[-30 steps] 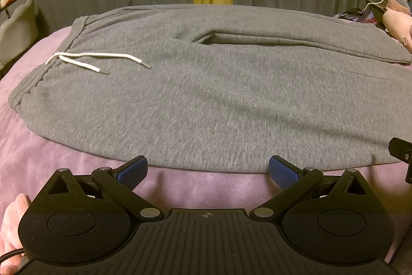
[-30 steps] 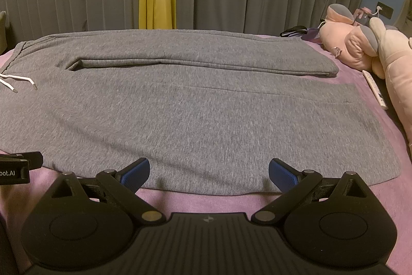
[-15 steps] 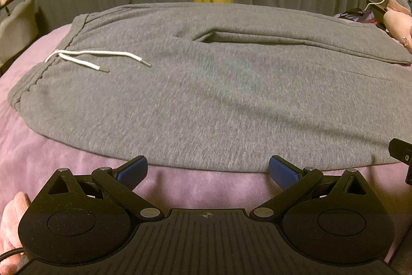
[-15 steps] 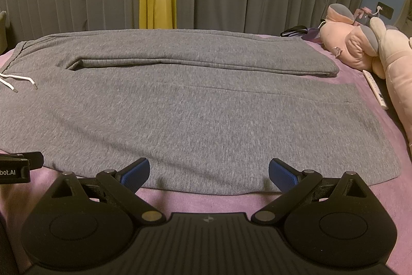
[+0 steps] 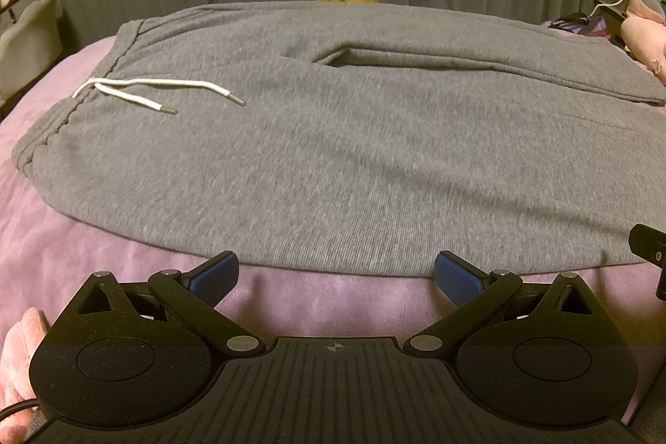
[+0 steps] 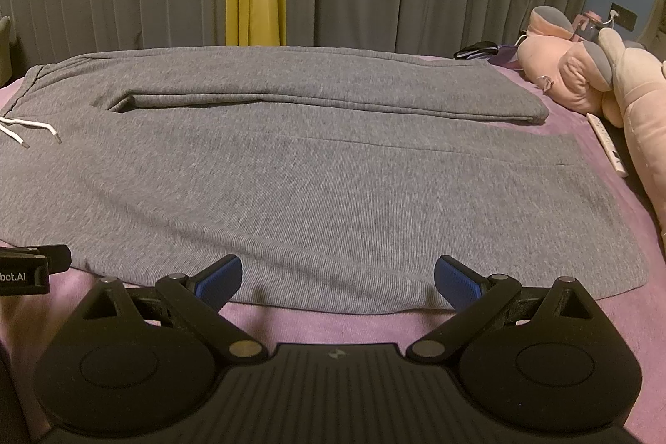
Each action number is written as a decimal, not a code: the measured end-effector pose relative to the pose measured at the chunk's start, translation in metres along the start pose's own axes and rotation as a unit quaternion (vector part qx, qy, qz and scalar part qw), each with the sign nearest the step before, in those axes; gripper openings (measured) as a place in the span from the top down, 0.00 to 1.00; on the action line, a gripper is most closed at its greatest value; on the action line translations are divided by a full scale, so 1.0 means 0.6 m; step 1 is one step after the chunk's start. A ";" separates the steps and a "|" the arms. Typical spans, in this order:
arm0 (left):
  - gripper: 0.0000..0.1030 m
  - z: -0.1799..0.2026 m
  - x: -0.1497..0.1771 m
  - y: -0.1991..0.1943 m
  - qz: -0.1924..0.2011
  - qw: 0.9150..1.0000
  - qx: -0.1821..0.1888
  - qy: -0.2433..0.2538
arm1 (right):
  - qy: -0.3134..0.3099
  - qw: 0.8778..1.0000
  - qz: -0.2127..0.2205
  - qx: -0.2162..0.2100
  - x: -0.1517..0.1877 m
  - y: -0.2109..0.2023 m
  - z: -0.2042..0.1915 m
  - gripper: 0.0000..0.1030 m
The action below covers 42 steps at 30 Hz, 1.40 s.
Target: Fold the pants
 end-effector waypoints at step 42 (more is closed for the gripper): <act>0.00 -0.005 0.002 0.007 -0.010 1.000 0.006 -0.012 | -0.001 1.000 -0.004 0.000 0.009 0.003 -0.005 0.04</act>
Point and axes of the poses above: each gripper's, at about its wrist camera, not at the fingertips, and y roughly the way its jaws point, z to its right, x to its underside, the point moved 7 cm from there along y, roughly the way its jaws point, and after that the axes turned 12 degrees about x, right-handed, at the moved point
